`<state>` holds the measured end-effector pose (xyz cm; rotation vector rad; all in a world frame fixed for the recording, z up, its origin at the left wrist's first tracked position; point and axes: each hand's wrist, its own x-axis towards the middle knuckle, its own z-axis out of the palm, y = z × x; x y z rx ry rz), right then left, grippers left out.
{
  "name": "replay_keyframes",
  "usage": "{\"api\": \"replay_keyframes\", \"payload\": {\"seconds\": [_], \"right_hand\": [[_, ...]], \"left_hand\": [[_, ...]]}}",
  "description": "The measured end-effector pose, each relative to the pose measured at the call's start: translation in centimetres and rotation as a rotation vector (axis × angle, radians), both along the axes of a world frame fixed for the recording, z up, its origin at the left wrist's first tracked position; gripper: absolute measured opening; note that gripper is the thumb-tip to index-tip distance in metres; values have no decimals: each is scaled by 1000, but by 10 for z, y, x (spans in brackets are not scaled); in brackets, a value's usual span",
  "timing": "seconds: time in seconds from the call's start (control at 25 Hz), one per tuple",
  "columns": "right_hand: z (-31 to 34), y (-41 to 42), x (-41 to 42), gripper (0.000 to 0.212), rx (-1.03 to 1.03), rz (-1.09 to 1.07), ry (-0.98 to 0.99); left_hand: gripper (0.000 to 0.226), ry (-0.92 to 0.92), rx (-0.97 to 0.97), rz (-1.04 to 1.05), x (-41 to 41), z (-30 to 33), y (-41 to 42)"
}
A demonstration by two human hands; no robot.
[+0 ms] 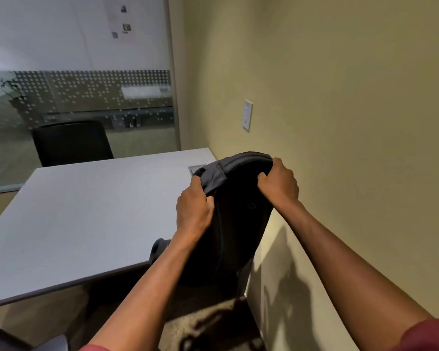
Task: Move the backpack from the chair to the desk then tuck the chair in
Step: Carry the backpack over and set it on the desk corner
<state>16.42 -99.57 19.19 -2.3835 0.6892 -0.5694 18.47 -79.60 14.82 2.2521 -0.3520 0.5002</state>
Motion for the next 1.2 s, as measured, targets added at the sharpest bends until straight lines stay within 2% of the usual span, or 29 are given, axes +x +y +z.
{"api": "replay_keyframes", "payload": {"seconds": [0.12,0.24,0.4,0.52,0.64,0.72,0.76,0.92,1.2], "right_hand": [[19,-4,51,43,310,153,-80],[31,-9,103,36,552,268,-137],[32,-17,169,24,702,245,-201],[33,-22,209,18,797,248,-243],[32,-31,240,30,784,292,-279],[28,-39,257,21,784,354,-309],[26,-44,265,17,786,376,-304],[14,-69,289,31,721,370,-213],[-14,-104,311,48,695,352,-170]], "left_hand": [[22,-29,-46,82,35,6,-15],[29,-49,-63,141,69,9,-31],[35,-45,-62,188,107,3,-57],[27,-8,-102,172,133,1,-73],[34,18,-82,115,155,0,-93],[35,-1,-38,84,165,-4,-107],[35,-24,-22,73,170,-7,-114],[41,-81,118,32,189,-30,-138],[56,55,183,-39,207,-69,-172]]}}
